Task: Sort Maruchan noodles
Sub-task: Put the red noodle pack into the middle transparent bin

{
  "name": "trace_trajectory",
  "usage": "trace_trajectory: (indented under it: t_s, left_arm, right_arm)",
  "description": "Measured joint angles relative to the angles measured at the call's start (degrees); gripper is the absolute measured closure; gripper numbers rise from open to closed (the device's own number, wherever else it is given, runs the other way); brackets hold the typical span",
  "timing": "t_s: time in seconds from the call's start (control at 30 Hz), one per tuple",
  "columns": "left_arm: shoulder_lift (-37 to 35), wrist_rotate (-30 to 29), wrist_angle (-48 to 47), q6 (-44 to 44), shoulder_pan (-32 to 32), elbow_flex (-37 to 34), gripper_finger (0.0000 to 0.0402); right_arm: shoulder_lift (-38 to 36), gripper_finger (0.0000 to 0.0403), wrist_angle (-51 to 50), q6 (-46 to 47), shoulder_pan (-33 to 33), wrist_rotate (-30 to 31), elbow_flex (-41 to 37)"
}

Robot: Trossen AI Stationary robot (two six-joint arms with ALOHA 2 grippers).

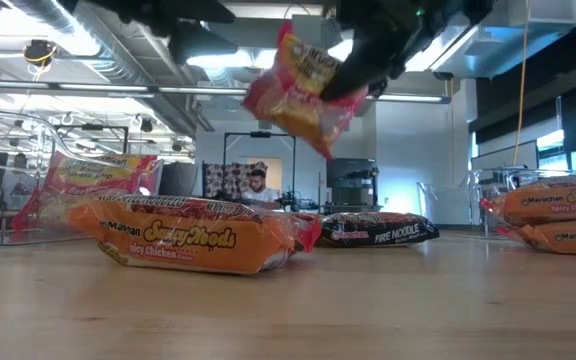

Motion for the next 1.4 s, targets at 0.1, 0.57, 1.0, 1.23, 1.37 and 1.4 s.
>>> trace_trajectory:
  t_s: [0.1,0.57,1.0,1.23,1.37,1.4]
  left_arm:
    - [4.09,1.08,-7.5,0.04,-0.06,6.65,0.0105]
    - [28.75,4.67,-31.69,5.02,-0.07,34.61,0.0107]
    - [43.97,2.61,-41.87,6.74,-0.07,47.18,0.0107]
    - [45.0,2.31,-42.52,6.46,-0.07,47.29,0.011]
    - [45.0,2.04,-42.55,6.42,-0.07,47.29,0.0139]
    - [44.97,2.16,-42.63,6.42,-0.07,47.29,0.0151]
  right_arm:
    - [3.05,0.0319,1.16,0.0,-0.11,-1.25,-0.01]
    - [6.34,0.0317,2.1,2.62,-1.25,-3.21,-0.01]
    - [6.31,0.0316,1.63,3.02,-1.11,-3.22,-0.03]
    - [6.34,0.0315,1.48,3.85,-1.11,-3.22,-0.03]
    - [6.34,0.0315,1.51,3.87,-1.14,-3.19,-0.01]
    - [6.34,0.0315,1.62,3.85,-1.14,-3.17,-0.01]
